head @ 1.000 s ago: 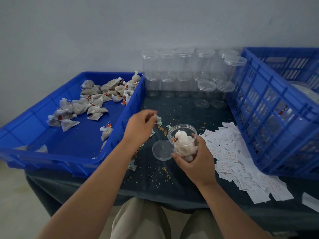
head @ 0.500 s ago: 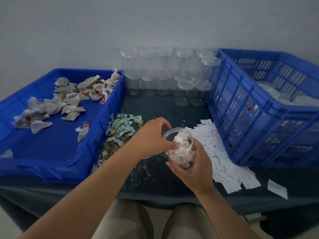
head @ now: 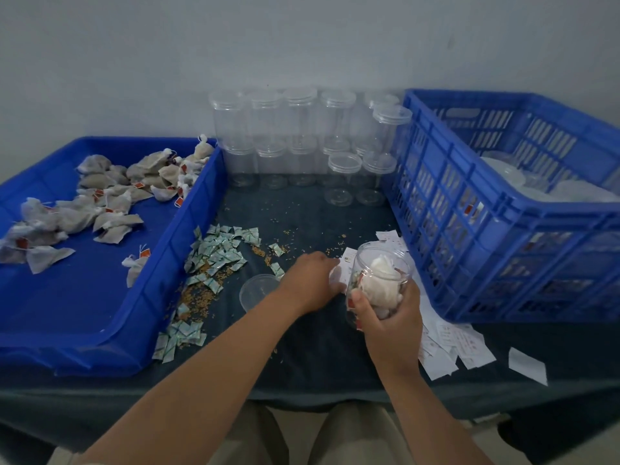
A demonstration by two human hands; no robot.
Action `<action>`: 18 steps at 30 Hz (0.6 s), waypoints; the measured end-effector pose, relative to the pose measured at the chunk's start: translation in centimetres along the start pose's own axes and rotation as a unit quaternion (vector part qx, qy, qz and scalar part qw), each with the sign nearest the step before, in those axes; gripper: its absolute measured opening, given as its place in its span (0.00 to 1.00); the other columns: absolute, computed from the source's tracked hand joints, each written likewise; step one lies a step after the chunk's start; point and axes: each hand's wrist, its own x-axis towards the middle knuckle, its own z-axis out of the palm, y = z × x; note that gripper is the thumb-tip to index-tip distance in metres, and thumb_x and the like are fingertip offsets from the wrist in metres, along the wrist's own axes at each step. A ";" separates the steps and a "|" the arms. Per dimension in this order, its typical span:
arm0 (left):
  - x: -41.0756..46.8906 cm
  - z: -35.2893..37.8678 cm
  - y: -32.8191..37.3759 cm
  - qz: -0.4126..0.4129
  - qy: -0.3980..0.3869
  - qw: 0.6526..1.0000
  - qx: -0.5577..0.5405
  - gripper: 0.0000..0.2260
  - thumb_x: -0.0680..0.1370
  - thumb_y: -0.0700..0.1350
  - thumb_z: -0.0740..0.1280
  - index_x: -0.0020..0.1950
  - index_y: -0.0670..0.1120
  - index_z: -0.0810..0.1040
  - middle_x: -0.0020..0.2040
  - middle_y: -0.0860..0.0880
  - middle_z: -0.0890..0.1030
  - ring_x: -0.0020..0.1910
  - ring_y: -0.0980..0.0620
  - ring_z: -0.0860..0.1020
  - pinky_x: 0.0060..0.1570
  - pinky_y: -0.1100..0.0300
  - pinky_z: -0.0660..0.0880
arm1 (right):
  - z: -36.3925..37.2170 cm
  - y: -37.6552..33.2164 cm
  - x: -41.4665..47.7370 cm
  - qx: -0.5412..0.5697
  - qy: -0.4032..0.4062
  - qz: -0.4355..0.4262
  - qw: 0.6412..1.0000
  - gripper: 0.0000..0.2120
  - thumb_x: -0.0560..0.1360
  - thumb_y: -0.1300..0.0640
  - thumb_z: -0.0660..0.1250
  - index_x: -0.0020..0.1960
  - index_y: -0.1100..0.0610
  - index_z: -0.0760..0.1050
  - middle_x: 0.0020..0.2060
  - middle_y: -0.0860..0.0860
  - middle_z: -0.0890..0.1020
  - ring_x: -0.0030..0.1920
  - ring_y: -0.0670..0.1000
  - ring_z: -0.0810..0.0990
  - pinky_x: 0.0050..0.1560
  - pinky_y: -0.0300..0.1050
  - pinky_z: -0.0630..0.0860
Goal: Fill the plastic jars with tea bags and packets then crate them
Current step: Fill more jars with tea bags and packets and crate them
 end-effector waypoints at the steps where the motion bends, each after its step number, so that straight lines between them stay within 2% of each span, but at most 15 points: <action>1: 0.3 0.4 0.1 0.004 0.006 1.000 0.012 0.14 0.83 0.55 0.65 0.61 0.50 0.82 0.63 0.46 0.78 0.63 0.41 0.74 0.62 0.48 0.75 | 0.0 0.1 0.0 -0.003 -0.001 -0.002 1.000 0.31 0.68 0.32 0.76 0.62 0.47 0.73 0.50 0.37 0.82 0.50 0.41 0.83 0.48 0.40 0.80; 3: 0.6 0.9 0.0 0.012 0.029 0.999 0.023 0.12 0.82 0.55 0.66 0.57 0.51 0.85 0.65 0.49 0.78 0.63 0.42 0.73 0.61 0.50 0.74 | 0.0 0.2 -0.1 -0.005 -0.004 -0.003 1.000 0.32 0.67 0.32 0.77 0.63 0.49 0.74 0.50 0.41 0.83 0.50 0.42 0.84 0.49 0.45 0.82; 5: 0.7 1.2 -0.2 0.011 0.047 0.999 0.008 0.12 0.81 0.55 0.69 0.58 0.52 0.85 0.64 0.49 0.78 0.63 0.44 0.73 0.61 0.51 0.74 | 0.1 0.0 -0.1 -0.008 -0.004 -0.003 1.000 0.31 0.67 0.32 0.76 0.62 0.48 0.73 0.50 0.40 0.83 0.49 0.43 0.85 0.49 0.46 0.83; 9: 0.7 1.2 -0.4 -0.025 0.051 0.997 -0.058 0.08 0.78 0.54 0.73 0.47 0.51 0.86 0.58 0.49 0.79 0.61 0.47 0.73 0.60 0.53 0.74 | 0.0 -0.4 0.0 -0.001 -0.002 -0.006 1.000 0.26 0.68 0.34 0.77 0.58 0.41 0.71 0.51 0.34 0.82 0.49 0.41 0.84 0.47 0.35 0.79; 11: 0.5 1.0 -0.5 -0.043 0.074 0.992 -0.097 0.07 0.78 0.54 0.74 0.43 0.52 0.83 0.51 0.51 0.80 0.54 0.50 0.76 0.51 0.56 0.75 | 0.0 -0.4 0.0 -0.001 0.000 -0.007 1.000 0.24 0.68 0.33 0.77 0.57 0.38 0.71 0.51 0.33 0.81 0.50 0.40 0.84 0.46 0.30 0.77; 14: 0.3 0.2 -0.9 -0.088 0.096 0.973 -0.192 0.10 0.76 0.48 0.75 0.38 0.52 0.76 0.39 0.55 0.80 0.42 0.52 0.78 0.39 0.59 0.72 | 0.0 -0.5 0.0 -0.010 -0.002 -0.011 1.000 0.24 0.68 0.33 0.77 0.57 0.36 0.70 0.51 0.33 0.81 0.49 0.41 0.84 0.45 0.33 0.79; 16: -0.1 -0.8 -1.0 -0.118 0.094 0.954 -0.261 0.07 0.73 0.43 0.76 0.41 0.51 0.78 0.37 0.54 0.82 0.39 0.52 0.81 0.36 0.60 0.75 | 0.0 -0.6 0.0 -0.009 -0.007 -0.013 1.000 0.24 0.68 0.33 0.77 0.58 0.37 0.70 0.52 0.33 0.81 0.50 0.40 0.84 0.45 0.32 0.78; 18: -0.8 -2.0 -1.1 -0.130 0.108 0.931 -0.323 0.08 0.72 0.41 0.76 0.48 0.51 0.82 0.38 0.51 0.86 0.39 0.50 0.84 0.39 0.58 0.79 | 0.0 -0.5 0.0 -0.008 -0.016 -0.005 1.000 0.27 0.68 0.32 0.77 0.60 0.40 0.71 0.52 0.34 0.82 0.50 0.41 0.84 0.47 0.37 0.81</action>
